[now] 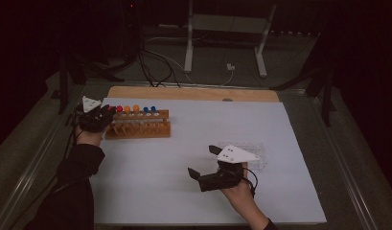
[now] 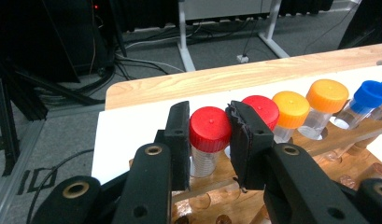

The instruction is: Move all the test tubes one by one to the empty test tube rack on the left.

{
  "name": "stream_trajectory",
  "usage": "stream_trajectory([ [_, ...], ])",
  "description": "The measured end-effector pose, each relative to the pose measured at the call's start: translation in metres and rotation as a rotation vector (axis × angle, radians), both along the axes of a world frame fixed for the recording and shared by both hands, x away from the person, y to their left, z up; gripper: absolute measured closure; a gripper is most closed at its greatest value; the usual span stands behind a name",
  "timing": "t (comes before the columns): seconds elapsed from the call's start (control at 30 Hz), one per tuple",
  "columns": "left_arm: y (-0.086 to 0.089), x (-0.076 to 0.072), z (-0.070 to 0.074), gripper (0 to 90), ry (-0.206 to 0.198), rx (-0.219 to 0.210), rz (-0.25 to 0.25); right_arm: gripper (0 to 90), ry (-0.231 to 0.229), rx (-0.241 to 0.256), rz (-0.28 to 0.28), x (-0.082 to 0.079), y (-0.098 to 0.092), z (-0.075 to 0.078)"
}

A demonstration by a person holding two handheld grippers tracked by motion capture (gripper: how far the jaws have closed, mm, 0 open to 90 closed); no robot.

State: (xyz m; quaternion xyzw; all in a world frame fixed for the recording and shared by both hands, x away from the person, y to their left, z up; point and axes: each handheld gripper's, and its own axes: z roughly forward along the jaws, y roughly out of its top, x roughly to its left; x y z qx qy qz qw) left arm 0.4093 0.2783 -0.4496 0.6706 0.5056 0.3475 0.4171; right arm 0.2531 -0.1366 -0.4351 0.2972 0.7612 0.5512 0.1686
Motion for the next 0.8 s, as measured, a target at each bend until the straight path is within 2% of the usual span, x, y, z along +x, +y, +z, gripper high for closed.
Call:
stream_trajectory([
  [0.17,0.0,0.0,0.001,69.5,0.016,-0.014,-0.001,0.2,0.002,0.0,0.0,0.0,0.0,0.0],
  [0.23,-0.001,0.0,0.002,61.9,0.022,-0.014,-0.007,0.2,0.0,-0.001,-0.001,0.0,0.0,0.0],
  [0.27,-0.002,-0.001,0.003,61.1,0.017,-0.023,-0.012,0.2,0.001,0.002,-0.001,0.0,-0.001,0.001],
  [0.37,-0.003,-0.005,0.009,50.8,0.007,-0.033,-0.002,0.2,0.0,0.002,-0.005,0.001,-0.002,0.001],
  [0.53,-0.001,-0.017,0.022,41.4,-0.031,-0.045,0.008,0.2,-0.002,0.0,-0.01,0.001,-0.003,0.001],
  [0.63,-0.001,-0.027,0.03,37.4,-0.054,-0.046,-0.02,0.2,-0.007,0.0,-0.012,0.0,-0.003,0.002],
  [0.8,-0.004,-0.046,0.035,27.6,-0.065,-0.086,-0.092,0.2,-0.006,0.004,-0.014,0.001,-0.004,0.002],
])
